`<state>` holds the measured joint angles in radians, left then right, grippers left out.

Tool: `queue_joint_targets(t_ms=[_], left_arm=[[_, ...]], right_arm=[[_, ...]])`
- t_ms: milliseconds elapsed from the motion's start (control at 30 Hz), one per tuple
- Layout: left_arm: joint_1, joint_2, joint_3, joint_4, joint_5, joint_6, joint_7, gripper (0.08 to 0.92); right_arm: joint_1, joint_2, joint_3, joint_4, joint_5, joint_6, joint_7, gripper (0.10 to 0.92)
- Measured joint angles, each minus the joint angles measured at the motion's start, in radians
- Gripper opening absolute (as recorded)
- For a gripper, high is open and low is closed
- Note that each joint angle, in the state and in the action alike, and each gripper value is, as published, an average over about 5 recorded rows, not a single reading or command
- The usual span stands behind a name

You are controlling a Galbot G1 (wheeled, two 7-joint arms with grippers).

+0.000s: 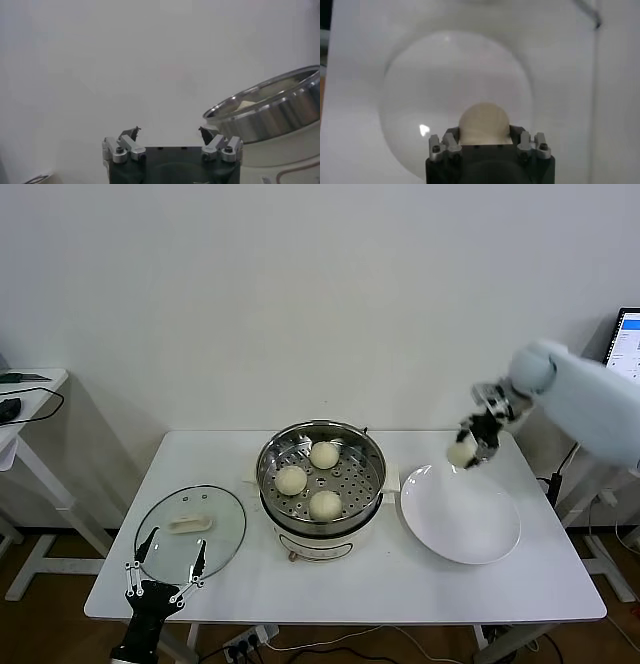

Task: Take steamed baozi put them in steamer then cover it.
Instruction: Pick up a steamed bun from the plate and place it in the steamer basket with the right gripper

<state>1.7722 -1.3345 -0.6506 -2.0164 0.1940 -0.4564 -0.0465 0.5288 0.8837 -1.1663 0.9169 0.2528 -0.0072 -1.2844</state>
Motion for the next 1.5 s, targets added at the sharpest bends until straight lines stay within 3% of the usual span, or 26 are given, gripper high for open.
queue_joint_targets(t_ms=[267, 533, 1500], left_arm=[[-0.005, 0.001, 0.005, -0.012, -0.001, 0.005, 0.000, 0.823], [-0.007, -0.001, -0.001, -0.008, 0.006, 0.004, -0.002, 0.823], [-0.002, 0.000, -0.013, -0.005, 0.007, -0.005, -0.005, 0.823]], right_arm=[[0.142, 0.085, -0.132, 0.138, 0.180, -0.069, 0.029, 0.662], [0.184, 0.191, -0.229, 0.198, 0.255, -0.113, 0.087, 0.670], [0.074, 0.348, -0.316, 0.149, 0.197, -0.149, 0.168, 0.670]])
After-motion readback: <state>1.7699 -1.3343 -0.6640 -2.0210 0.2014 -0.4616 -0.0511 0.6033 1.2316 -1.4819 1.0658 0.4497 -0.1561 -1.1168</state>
